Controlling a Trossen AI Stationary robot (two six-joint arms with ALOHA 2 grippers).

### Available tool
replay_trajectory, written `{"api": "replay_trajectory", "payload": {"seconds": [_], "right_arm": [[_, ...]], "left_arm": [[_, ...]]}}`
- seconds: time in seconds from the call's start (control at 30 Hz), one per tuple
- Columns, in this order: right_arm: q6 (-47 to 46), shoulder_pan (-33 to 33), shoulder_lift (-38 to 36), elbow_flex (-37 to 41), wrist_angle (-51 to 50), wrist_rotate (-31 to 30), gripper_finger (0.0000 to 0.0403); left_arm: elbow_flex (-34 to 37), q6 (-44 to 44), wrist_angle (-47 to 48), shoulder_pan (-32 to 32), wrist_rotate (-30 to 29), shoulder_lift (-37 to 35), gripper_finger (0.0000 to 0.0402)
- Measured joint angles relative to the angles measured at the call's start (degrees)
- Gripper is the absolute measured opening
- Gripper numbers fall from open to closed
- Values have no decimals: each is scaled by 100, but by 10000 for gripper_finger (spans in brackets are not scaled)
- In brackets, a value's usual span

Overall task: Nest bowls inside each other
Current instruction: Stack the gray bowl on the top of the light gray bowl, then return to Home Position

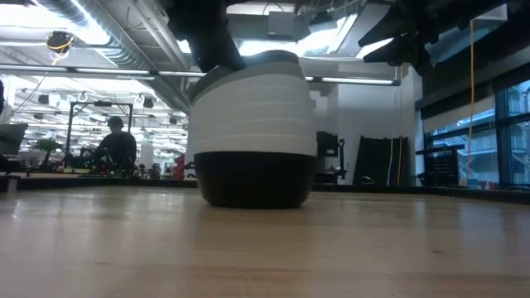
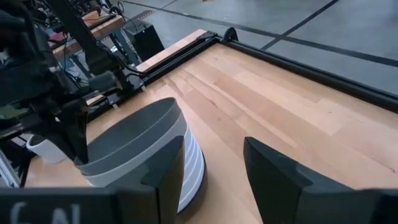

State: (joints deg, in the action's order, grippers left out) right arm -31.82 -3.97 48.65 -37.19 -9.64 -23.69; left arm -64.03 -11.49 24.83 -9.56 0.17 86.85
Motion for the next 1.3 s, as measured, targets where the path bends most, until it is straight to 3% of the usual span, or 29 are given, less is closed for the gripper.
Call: {"api": "replay_trajectory", "payload": {"seconds": [0.4,0.8,1.07,1.3], "right_arm": [[-113,0,99,0,-193,101,168],[-63,0,115,0,-205,97,168],[57,0,115,0,-200,90,168],[329,0,49,0,-129,83,168]], "left_arm": [[1,-168,366,55,-29,-45,5],[22,-189,2,59,26,-46,72],[22,-49,-777,104,739,-55,146],[22,522,-762,379,15,-698,164]]}}
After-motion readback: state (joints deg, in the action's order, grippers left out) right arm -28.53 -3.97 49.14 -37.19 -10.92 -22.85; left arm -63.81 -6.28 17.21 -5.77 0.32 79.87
